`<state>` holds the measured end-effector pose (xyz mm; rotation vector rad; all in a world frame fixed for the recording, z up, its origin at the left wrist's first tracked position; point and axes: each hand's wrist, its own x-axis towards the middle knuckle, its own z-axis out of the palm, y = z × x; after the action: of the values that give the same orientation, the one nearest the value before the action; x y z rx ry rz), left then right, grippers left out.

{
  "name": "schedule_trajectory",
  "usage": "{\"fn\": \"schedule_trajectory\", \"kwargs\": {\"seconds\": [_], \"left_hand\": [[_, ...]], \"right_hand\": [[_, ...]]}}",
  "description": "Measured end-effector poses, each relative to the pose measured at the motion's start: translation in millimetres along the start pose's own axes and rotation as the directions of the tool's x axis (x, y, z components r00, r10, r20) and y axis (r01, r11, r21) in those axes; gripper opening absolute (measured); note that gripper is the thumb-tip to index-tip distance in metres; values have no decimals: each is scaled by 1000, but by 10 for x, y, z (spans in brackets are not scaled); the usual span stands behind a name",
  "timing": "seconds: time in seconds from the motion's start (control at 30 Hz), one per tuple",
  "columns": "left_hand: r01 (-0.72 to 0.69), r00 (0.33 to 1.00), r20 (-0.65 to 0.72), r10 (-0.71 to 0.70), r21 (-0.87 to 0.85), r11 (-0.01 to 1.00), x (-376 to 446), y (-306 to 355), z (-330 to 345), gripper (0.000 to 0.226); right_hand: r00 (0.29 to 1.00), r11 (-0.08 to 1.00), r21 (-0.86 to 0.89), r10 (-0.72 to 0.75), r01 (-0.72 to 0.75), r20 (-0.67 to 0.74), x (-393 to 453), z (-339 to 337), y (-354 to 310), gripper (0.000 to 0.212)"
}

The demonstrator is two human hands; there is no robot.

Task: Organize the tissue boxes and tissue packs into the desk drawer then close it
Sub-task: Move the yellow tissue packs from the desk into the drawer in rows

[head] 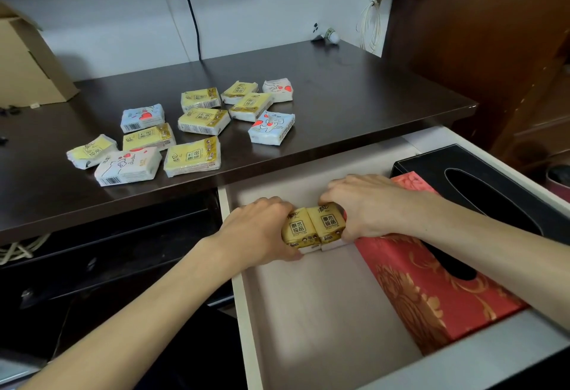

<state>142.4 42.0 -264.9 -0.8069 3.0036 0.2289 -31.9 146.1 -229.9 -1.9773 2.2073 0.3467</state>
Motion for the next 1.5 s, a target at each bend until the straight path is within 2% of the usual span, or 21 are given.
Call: {"fn": "schedule_trajectory", "kwargs": {"seconds": [0.23,0.3,0.37,0.5,0.57,0.67,0.83,0.97,1.03,1.1,1.23,1.33,1.5], "left_hand": [[19,1000,-3,-19,37,999,-37,48,-70,75],[23,1000,-7,-22,36,999,-85,61,-133,80],[21,999,-34,-19,34,999,-149,56,-236,79],[33,979,-196,-51,-91,995,-271,-65,-664,56],[33,949,-304,-83,-166,986,-306,-178,-892,45],[76,897,-418,-144,-174,982,-234,-420,-1170,41],[288,876,-365,-315,-129,949,221,-958,-1448,56],[405,882,-263,-390,2,914,545,-1258,-1420,63],[414,889,-240,-390,56,909,649,-1318,-1336,64],[403,888,-273,-369,79,912,710,-1355,-1267,60],[366,903,-249,-350,19,930,746,-1425,-1263,53],[353,914,-196,-355,-45,935,767,-1460,-1259,50],[340,924,-145,-354,-118,933,802,-1504,-1291,45]], "right_hand": [[1000,1000,6,-21,21,-21,6,-36,15,69],[998,996,69,-46,49,-50,-22,-44,50,76],[993,974,215,-56,78,-108,-72,-69,97,77],[932,813,548,17,198,-362,-35,-268,179,46],[881,768,588,67,254,-468,68,-470,169,38],[837,772,578,116,263,-535,333,-789,126,35],[867,754,636,196,165,-458,943,-1204,11,37],[898,835,547,197,56,-393,1384,-1391,-56,49],[921,884,468,189,-8,-342,1549,-1433,-90,58],[938,918,393,179,-51,-296,1683,-1439,-109,65],[951,940,313,212,-135,-225,1845,-1375,-128,75],[944,941,302,230,-154,-236,1898,-1329,-139,74],[943,928,361,193,-87,-271,1872,-1332,-131,65]]}}
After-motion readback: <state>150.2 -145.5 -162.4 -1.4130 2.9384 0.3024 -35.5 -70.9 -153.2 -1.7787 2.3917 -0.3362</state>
